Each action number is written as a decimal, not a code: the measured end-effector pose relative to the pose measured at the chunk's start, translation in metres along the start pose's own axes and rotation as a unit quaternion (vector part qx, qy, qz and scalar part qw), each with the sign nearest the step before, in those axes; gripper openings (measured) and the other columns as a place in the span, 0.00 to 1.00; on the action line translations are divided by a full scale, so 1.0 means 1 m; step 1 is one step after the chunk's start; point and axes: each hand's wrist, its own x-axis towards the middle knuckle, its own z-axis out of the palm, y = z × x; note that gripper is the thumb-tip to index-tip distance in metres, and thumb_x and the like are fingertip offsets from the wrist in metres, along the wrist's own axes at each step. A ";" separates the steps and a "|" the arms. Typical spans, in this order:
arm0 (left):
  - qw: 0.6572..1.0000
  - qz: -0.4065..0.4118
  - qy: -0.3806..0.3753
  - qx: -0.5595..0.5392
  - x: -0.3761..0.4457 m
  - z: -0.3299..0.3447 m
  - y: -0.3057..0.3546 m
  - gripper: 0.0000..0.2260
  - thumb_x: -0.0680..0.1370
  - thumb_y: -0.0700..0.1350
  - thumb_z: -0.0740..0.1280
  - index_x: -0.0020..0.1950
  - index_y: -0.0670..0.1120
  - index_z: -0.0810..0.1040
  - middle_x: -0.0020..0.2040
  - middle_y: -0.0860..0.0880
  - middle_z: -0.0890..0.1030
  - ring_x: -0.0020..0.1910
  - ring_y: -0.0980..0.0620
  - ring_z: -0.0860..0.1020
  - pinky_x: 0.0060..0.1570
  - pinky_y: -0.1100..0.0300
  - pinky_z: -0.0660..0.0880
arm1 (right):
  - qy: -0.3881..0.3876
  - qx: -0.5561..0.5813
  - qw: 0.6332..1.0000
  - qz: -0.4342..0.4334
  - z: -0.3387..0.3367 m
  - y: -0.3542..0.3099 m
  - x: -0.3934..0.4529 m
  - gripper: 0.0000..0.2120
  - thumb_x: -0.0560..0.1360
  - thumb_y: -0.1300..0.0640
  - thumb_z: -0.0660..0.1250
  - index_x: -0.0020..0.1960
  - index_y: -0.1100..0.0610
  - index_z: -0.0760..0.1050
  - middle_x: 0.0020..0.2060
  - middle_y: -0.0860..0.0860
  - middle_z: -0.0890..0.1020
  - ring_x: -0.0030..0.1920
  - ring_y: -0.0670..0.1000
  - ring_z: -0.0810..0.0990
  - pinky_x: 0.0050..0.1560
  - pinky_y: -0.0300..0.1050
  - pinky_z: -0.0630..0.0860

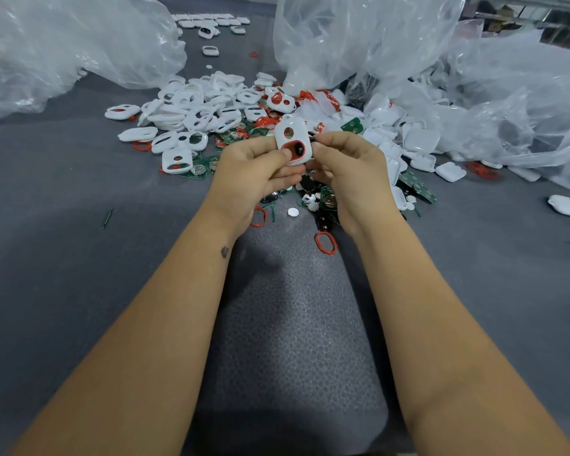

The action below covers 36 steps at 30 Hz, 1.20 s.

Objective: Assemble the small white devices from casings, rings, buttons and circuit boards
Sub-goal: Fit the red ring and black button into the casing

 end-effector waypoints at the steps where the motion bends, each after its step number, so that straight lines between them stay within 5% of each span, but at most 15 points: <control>1: 1.000 0.003 -0.004 0.002 0.000 0.000 -0.001 0.08 0.79 0.34 0.64 0.48 0.43 0.81 0.40 0.47 0.86 0.41 0.52 0.85 0.42 0.63 0.80 | -0.006 0.001 1.000 0.003 0.000 0.000 0.000 0.07 0.75 0.69 0.66 0.44 0.59 0.77 0.36 0.54 0.81 0.35 0.49 0.79 0.37 0.40 0.76; 12: 0.997 0.015 0.051 0.048 0.000 0.003 -0.004 0.09 0.78 0.32 0.64 0.43 0.41 0.81 0.35 0.49 0.85 0.36 0.51 0.84 0.40 0.63 0.80 | -0.050 -0.076 0.996 -0.018 0.002 -0.002 -0.002 0.13 0.72 0.68 0.62 0.48 0.57 0.82 0.37 0.56 0.81 0.36 0.52 0.79 0.39 0.44 0.76; 18: 0.995 0.015 0.082 0.050 0.001 0.003 -0.005 0.06 0.78 0.33 0.66 0.49 0.38 0.82 0.38 0.47 0.85 0.38 0.52 0.84 0.40 0.62 0.80 | -0.045 -0.168 0.981 -0.086 0.006 0.006 -0.004 0.05 0.73 0.62 0.72 0.44 0.52 0.81 0.40 0.48 0.84 0.39 0.46 0.80 0.42 0.42 0.78; 29: 0.999 -0.018 0.007 0.034 0.000 0.002 -0.002 0.07 0.79 0.36 0.65 0.46 0.45 0.81 0.35 0.52 0.83 0.35 0.56 0.80 0.41 0.63 0.79 | -0.016 -0.089 0.995 -0.042 0.001 0.006 0.000 0.04 0.74 0.66 0.70 0.44 0.59 0.81 0.39 0.56 0.83 0.41 0.53 0.81 0.47 0.49 0.80; 36: 0.999 -0.035 0.030 -0.016 0.003 -0.001 -0.004 0.08 0.78 0.35 0.66 0.42 0.43 0.82 0.35 0.49 0.83 0.38 0.53 0.80 0.45 0.58 0.81 | -0.031 -0.042 0.998 -0.017 0.002 0.004 -0.003 0.05 0.75 0.67 0.68 0.44 0.58 0.79 0.41 0.57 0.82 0.44 0.55 0.81 0.50 0.51 0.79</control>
